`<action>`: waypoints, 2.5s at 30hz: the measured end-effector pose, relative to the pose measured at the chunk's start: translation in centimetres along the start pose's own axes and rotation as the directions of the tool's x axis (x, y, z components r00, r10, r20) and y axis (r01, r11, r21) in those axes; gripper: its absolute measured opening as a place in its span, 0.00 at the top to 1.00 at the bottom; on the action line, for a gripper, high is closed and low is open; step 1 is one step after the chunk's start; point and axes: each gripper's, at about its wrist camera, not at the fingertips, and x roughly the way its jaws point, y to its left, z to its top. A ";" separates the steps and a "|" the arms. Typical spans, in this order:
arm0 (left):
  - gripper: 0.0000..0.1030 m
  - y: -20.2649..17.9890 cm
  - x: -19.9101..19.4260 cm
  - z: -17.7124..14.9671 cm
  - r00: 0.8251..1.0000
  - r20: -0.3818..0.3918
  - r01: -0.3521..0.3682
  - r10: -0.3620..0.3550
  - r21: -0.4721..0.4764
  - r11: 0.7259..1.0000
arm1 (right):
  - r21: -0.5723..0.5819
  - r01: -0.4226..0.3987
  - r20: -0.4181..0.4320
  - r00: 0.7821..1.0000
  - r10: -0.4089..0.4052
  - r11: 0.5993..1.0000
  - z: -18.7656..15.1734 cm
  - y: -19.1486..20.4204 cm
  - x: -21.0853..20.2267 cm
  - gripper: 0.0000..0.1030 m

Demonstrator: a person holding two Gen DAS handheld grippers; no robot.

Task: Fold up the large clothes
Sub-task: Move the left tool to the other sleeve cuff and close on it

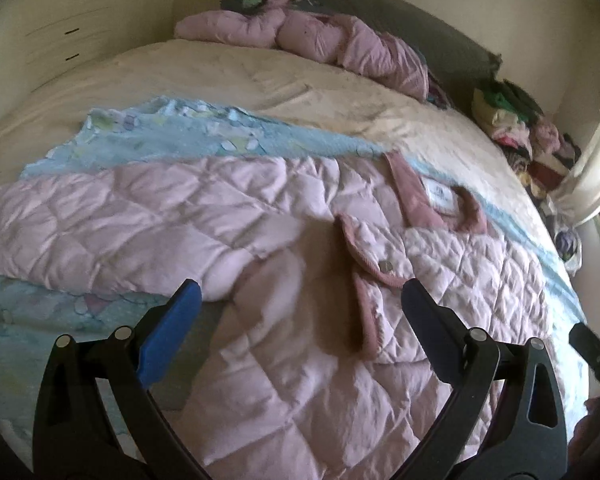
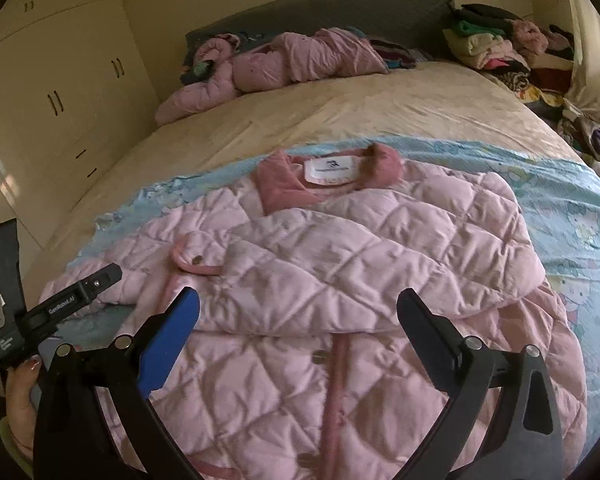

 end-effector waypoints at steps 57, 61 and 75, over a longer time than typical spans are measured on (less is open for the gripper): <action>0.09 29.5 -0.7 -1.1 0.916 -0.135 -0.383 0.377 -0.571 0.726 | -0.216 -0.345 -0.204 0.931 0.303 0.913 -2.7 23.2 8.9 0.04; 0.09 31.2 -0.2 -1.1 0.923 -0.113 -0.353 0.367 -0.626 0.696 | -0.179 -0.341 -0.208 0.930 0.303 0.923 -2.7 21.9 9.2 0.04; 0.68 26.9 -4.8 3.1 0.883 0.149 -0.315 0.445 -0.513 0.799 | -0.049 -0.302 -0.126 0.947 0.294 0.952 -2.1 14.1 6.7 0.04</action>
